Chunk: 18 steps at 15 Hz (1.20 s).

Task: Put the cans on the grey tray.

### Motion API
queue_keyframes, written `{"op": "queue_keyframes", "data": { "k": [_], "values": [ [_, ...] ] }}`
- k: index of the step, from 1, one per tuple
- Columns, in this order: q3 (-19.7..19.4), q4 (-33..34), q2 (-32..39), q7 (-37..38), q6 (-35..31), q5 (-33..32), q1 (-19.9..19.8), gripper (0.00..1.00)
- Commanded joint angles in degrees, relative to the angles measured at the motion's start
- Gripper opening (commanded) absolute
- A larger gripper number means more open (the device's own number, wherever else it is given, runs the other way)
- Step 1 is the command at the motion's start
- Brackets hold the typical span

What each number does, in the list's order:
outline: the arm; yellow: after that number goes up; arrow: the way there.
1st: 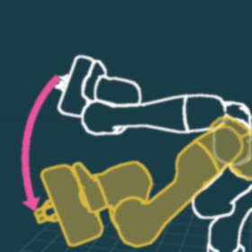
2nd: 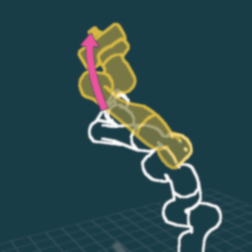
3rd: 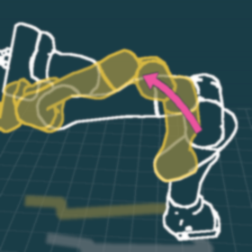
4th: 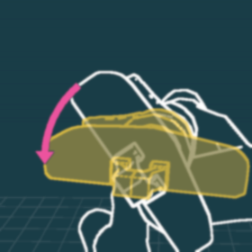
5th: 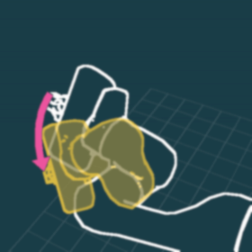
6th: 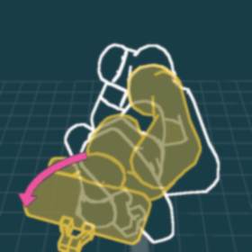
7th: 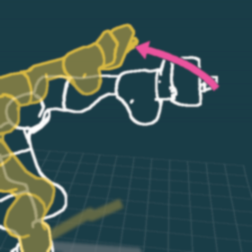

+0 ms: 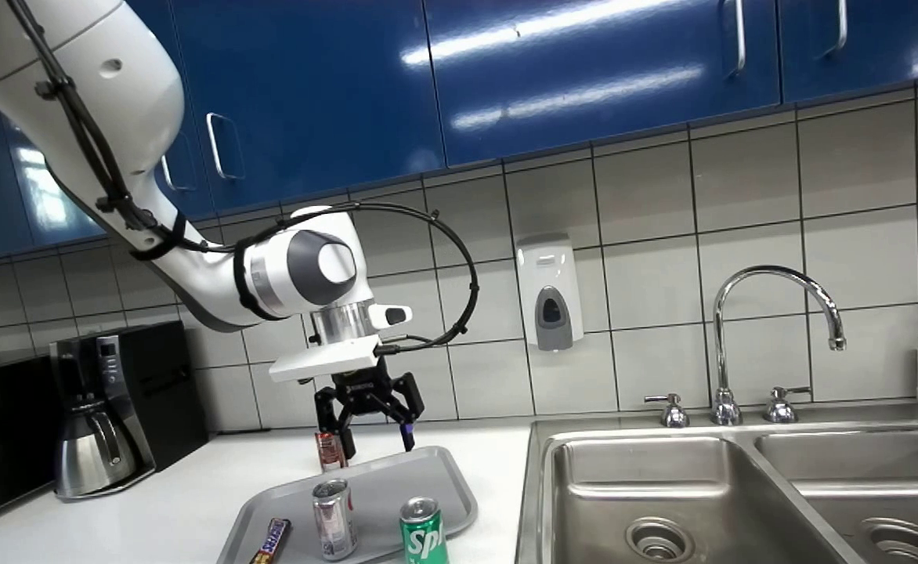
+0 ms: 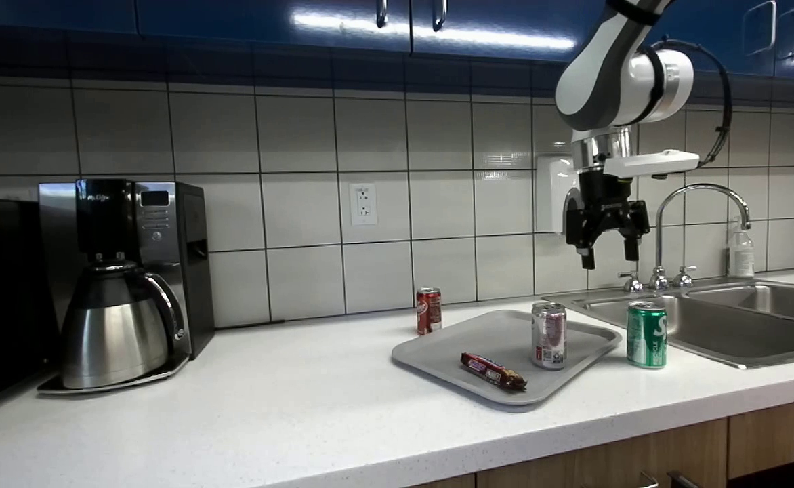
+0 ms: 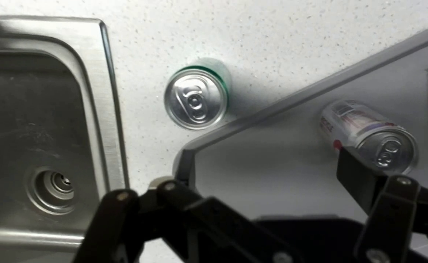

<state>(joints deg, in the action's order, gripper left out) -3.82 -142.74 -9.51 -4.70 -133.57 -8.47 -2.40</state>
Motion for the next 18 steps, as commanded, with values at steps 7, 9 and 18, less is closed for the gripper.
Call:
{"op": "queue_keyframes", "data": {
  "k": [7, 9, 18],
  "values": [
    [-2.0, -4.9, -1.9, 1.4, 0.2, -5.4, -4.2, 1.00],
    [-2.2, -5.2, -1.1, 1.3, -0.3, -5.3, -4.4, 1.00],
    [-2.5, -3.8, 4.6, 4.8, -4.1, -8.1, -5.0, 1.00]
  ]
}}
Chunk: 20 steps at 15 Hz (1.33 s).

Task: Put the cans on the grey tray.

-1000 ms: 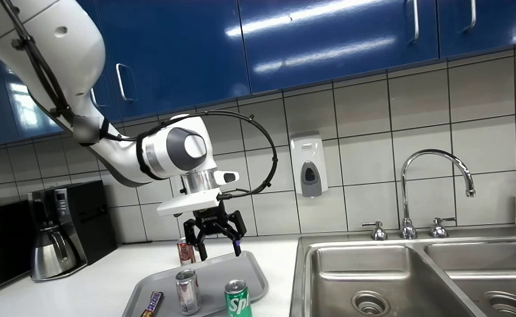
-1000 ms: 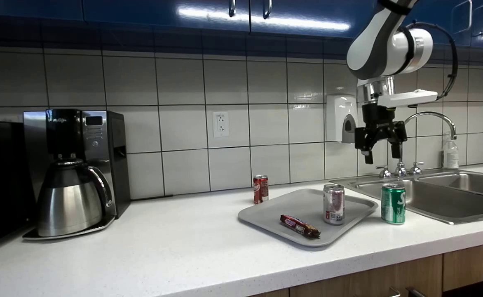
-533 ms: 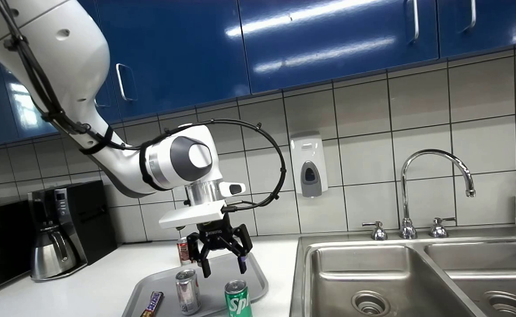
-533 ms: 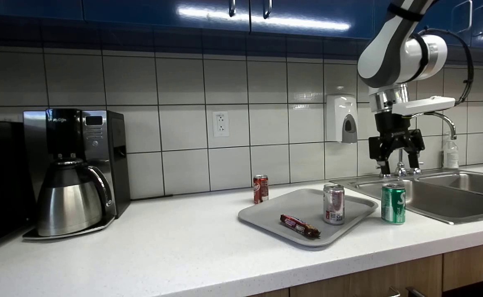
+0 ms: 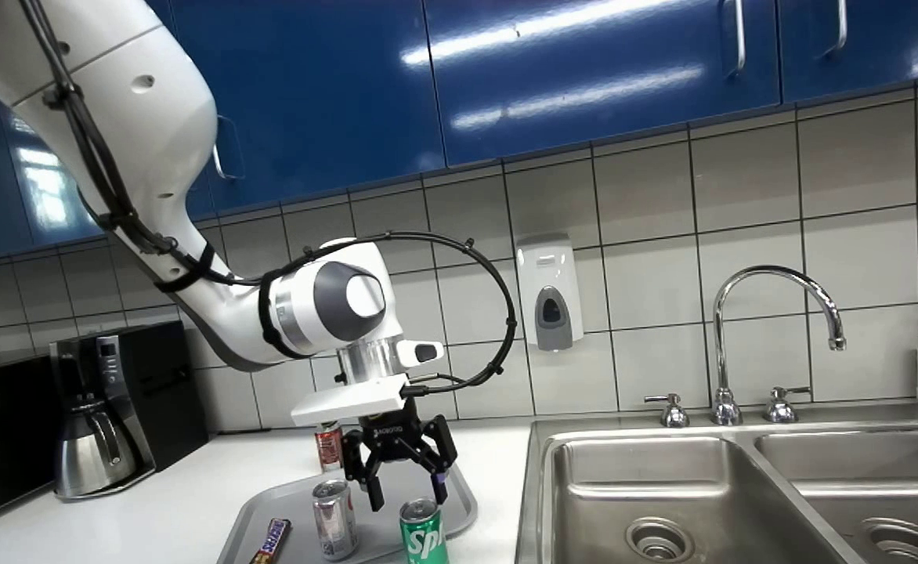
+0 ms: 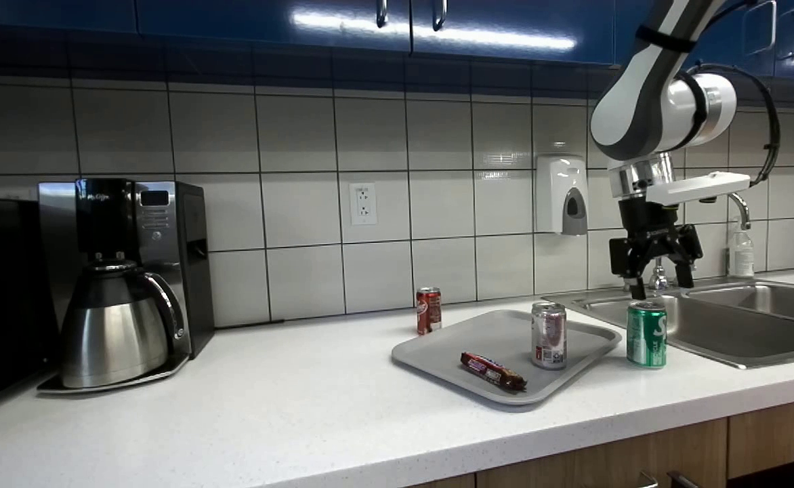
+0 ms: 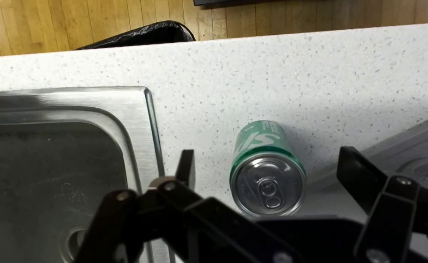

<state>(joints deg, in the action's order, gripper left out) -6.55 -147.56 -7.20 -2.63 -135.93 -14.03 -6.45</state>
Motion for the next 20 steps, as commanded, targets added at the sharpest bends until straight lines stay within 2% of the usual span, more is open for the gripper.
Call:
{"op": "queue_keyframes", "data": {
  "k": [1, 11, 20],
  "values": [
    [0.2, 1.2, 3.0, 3.3, -2.3, -3.1, -1.0, 1.00],
    [-0.2, 4.0, 9.8, 4.5, -6.1, -3.0, -0.2, 1.00],
    [-0.4, 4.9, 13.2, 4.6, -7.8, -2.7, 0.6, 1.00]
  ]
}}
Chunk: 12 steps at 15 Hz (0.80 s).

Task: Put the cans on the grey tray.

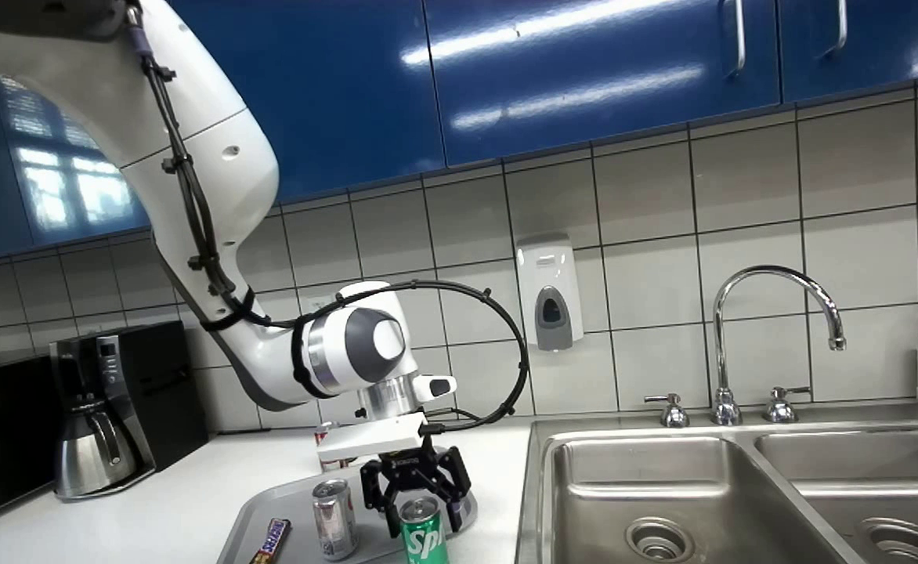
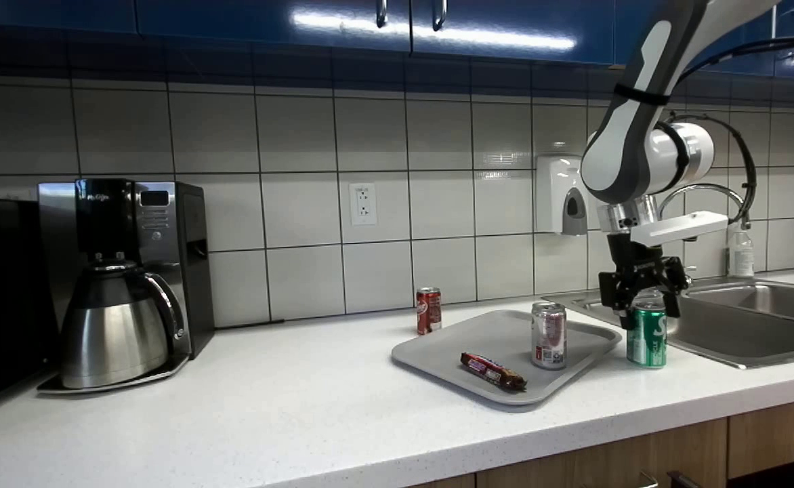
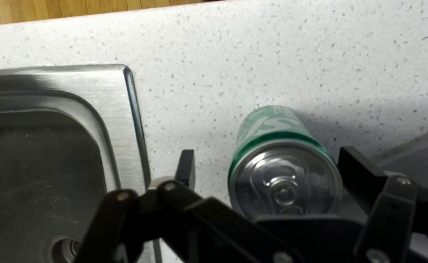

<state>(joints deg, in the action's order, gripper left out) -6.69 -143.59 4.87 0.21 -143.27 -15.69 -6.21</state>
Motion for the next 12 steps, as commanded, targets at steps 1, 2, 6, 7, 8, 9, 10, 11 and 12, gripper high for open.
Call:
{"op": "queue_keyframes", "data": {
  "k": [1, 2, 6, 7, 8, 9, 10, 11, 12],
  "values": [
    [-0.3, 1.0, 1.5, 1.8, -0.6, -1.2, 0.4, 1.00],
    [-0.3, 1.1, 1.8, 1.8, -0.7, -1.1, 0.5, 1.00],
    [-0.3, 0.9, 1.8, 1.5, -0.6, -0.9, 0.5, 1.00],
    [-0.4, 0.8, 1.8, 1.5, -0.6, -1.0, 0.5, 1.00],
    [-0.4, 0.8, 1.8, 1.5, -0.6, -1.0, 0.5, 1.00],
    [-0.4, 0.7, 1.8, 1.5, -0.5, -1.0, 0.5, 1.00],
    [-0.4, 0.7, 1.8, 1.6, -0.6, -1.0, 0.5, 1.00],
    [-0.4, 0.8, 1.8, 1.6, -0.6, -1.0, 0.5, 1.00],
    [-0.4, 0.7, 1.8, 1.6, -0.7, -1.1, 0.5, 0.90]
  ]
}}
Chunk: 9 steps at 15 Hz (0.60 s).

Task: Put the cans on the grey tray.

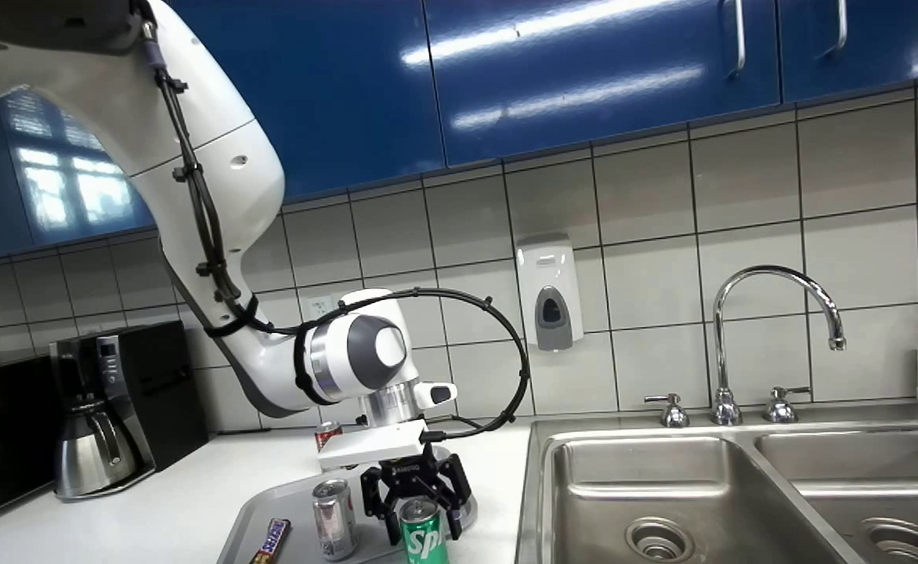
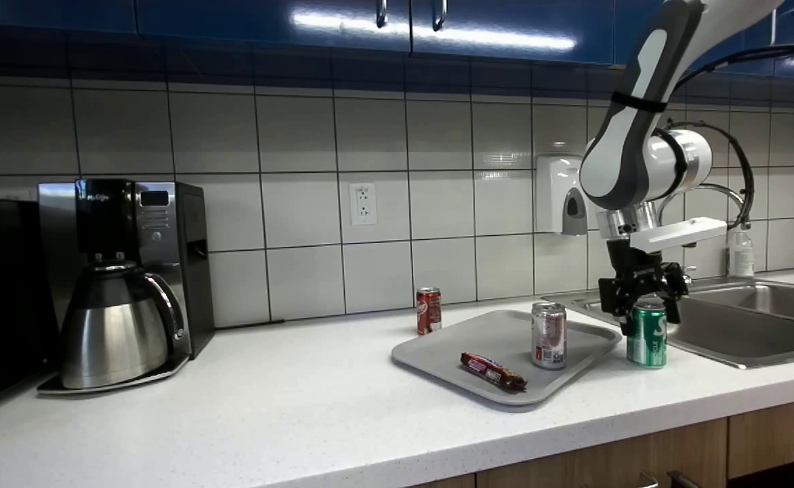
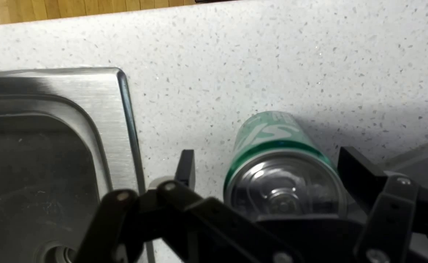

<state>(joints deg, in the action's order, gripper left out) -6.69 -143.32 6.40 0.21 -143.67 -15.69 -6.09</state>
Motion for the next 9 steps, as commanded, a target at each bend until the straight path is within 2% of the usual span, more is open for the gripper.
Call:
{"op": "queue_keyframes", "data": {
  "k": [1, 5, 9],
  "values": [
    [-0.4, 0.4, 0.3, 1.5, -0.3, -1.1, 0.4, 0.74],
    [-0.4, 0.3, 0.1, 1.5, -0.3, -1.0, 0.5, 0.42],
    [0.4, 0.1, -2.7, -0.5, 2.0, 2.3, 0.5, 0.40]
  ]
}}
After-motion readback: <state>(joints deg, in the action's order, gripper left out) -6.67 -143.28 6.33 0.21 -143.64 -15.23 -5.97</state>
